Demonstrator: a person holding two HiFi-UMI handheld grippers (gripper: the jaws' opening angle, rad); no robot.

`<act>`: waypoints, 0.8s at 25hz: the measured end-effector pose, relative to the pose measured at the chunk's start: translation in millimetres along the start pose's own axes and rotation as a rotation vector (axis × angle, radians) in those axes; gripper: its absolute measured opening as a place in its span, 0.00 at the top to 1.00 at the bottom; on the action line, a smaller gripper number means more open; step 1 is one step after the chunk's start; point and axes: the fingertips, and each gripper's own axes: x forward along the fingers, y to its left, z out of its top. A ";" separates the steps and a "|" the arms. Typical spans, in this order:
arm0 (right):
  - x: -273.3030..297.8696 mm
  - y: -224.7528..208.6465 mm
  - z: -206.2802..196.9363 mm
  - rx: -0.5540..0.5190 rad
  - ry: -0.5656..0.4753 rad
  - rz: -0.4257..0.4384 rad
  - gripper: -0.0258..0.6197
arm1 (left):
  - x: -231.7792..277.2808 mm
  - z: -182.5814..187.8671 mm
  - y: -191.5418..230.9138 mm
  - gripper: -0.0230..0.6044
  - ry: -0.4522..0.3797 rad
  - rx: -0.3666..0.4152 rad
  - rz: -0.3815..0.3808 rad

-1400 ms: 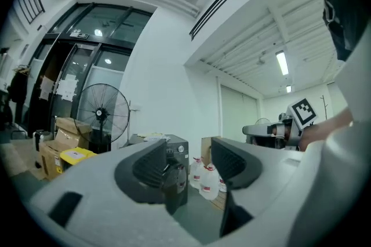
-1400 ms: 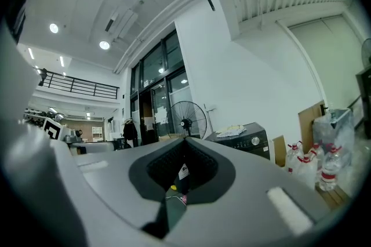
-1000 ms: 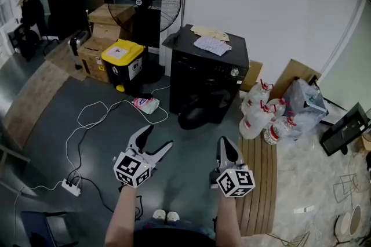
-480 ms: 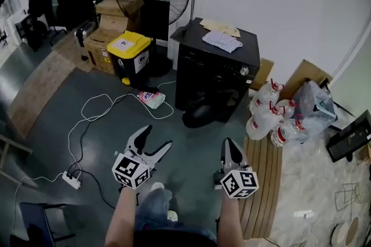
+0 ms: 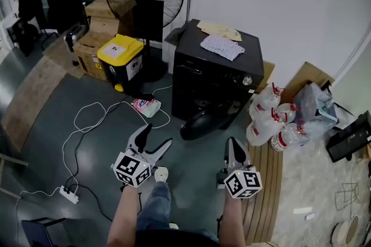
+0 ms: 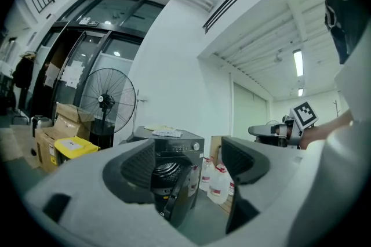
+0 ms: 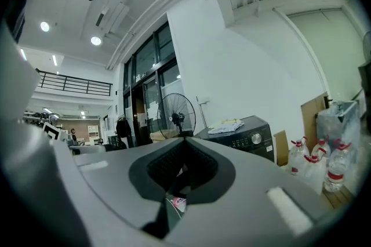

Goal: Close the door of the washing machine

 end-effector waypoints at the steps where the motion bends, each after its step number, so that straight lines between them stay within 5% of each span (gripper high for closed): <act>1: 14.8 -4.0 0.8 0.000 0.000 -0.006 0.95 | 12.2 -0.6 12.3 0.41 0.005 -0.003 -0.004; 11: 173.5 -43.9 11.4 0.003 -0.025 -0.079 0.95 | 141.7 1.0 128.4 0.41 0.046 -0.009 -0.101; 20: 245.6 -73.7 15.0 0.000 -0.005 -0.130 0.95 | 226.9 -3.0 169.3 0.42 0.077 -0.012 -0.175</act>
